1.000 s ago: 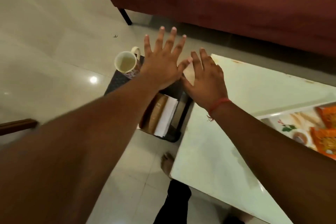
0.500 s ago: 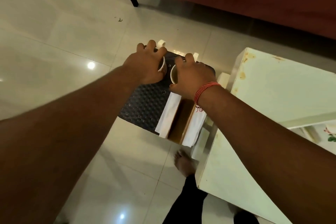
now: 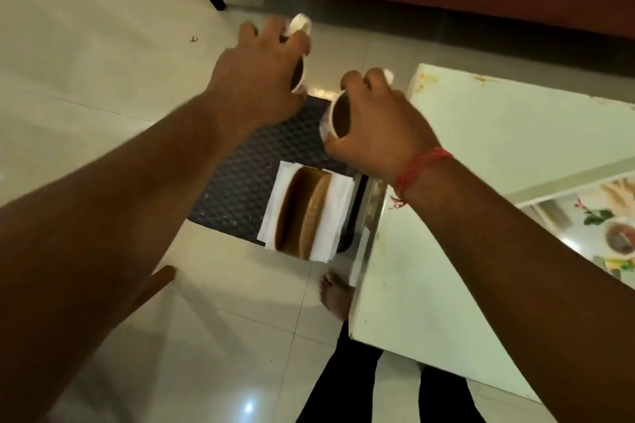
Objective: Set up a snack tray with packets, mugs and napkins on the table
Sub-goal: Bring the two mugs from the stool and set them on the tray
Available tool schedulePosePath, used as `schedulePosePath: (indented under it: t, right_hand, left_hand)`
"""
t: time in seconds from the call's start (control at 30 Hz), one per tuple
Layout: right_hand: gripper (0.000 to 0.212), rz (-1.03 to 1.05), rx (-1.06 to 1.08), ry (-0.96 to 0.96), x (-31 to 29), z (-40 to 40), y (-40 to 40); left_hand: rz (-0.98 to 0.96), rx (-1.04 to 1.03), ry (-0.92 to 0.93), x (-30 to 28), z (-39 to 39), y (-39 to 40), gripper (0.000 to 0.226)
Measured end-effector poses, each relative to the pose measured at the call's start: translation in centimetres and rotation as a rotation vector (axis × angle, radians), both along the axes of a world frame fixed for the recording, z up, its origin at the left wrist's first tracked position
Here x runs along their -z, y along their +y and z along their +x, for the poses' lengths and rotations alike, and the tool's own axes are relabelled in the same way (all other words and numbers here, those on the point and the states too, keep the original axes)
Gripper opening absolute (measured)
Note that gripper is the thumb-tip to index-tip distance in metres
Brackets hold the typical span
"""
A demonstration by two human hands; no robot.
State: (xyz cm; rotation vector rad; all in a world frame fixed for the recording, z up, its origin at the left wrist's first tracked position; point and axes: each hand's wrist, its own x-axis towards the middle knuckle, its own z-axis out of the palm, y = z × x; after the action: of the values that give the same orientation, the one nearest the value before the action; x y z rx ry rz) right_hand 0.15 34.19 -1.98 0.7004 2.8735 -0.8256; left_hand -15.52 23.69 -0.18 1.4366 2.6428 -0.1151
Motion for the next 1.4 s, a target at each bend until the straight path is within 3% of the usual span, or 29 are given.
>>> schedulePosePath:
  t: [0.2, 0.47, 0.73, 1.07, 1.4]
  right_hand:
    - [0.075, -0.002, 0.213, -0.121, -1.6, 12.2, 6.8]
    - [0.076, -0.063, 0.363, -0.280, 1.2, 28.6, 13.1]
    - [0.086, -0.152, 0.462, -0.317, 4.0, 38.8, 16.5]
    - [0.082, -0.147, 0.493, -0.306, 5.3, 42.5, 16.9]
    - [0.095, -0.117, 0.516, -0.290, 5.7, 43.0, 16.7]
  left_hand:
    - [0.009, 0.132, -0.086, -1.2, 11.1, 10.0, 0.076]
    - [-0.027, 0.292, -0.189, 1.6, 28.4, 19.0, 0.065]
    - [-0.083, 0.392, -0.244, 4.2, 38.8, 25.5, 0.064]
    - [-0.147, 0.396, -0.272, 6.5, 43.0, 28.3, 0.058]
    - [-0.201, 0.440, -0.249, 7.4, 42.7, 28.6, 0.063]
